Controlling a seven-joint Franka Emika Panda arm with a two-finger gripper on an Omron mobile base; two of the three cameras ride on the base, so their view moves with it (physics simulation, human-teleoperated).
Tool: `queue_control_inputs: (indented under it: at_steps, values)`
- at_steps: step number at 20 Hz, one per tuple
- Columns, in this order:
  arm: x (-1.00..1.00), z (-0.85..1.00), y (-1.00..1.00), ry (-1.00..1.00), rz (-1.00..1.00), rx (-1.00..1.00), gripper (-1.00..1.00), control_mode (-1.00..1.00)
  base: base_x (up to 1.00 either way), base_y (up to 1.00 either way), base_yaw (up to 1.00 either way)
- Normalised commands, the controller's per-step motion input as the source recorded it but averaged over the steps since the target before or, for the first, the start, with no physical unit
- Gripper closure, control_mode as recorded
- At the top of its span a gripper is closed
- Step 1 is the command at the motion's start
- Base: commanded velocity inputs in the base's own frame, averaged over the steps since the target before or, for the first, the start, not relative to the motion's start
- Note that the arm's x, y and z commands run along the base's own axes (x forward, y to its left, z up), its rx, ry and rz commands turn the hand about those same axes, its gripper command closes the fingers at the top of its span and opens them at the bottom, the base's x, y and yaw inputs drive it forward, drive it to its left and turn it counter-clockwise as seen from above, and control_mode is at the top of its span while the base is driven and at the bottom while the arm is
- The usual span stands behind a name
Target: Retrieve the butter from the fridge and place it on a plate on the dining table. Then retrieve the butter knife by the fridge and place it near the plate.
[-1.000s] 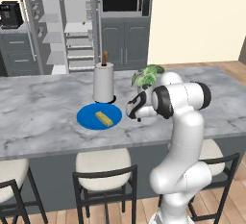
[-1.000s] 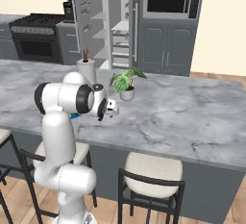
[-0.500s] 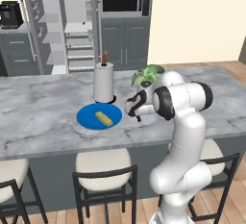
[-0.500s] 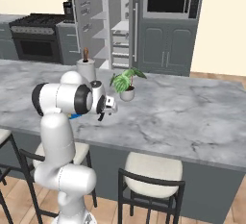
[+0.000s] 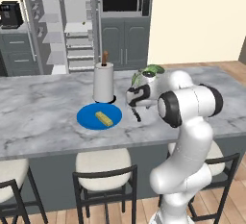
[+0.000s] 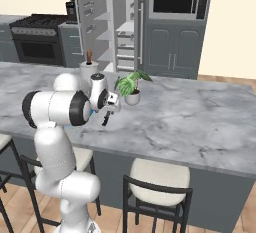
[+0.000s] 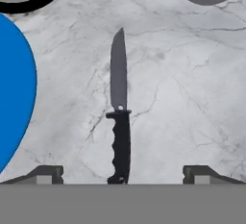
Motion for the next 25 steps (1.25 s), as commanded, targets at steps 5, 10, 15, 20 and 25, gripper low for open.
queue_control_inputs:
  at_steps: [5, 10, 15, 20, 25]
  values:
    - [-0.69, 1.0, 0.04, 0.07, -0.01, 0.01, -1.0, -1.0, 0.0, 0.0, 0.0]
    - [-0.96, 1.0, 0.0, 0.16, -0.01, 0.0, -1.0, -1.0, 0.0, 0.0, 0.0]
    - [-1.0, 0.97, 0.01, 0.0, 0.0, 0.0, -1.0, -1.0, 0.0, 0.0, 0.0]
    - [-1.0, 0.44, 0.06, -0.04, 0.0, -0.01, -1.0, -1.0, 0.0, 0.0, 0.0]
    - [-1.0, -0.01, 0.0, -0.22, 0.0, -0.04, -1.0, -1.0, 0.0, 0.0, 0.0]
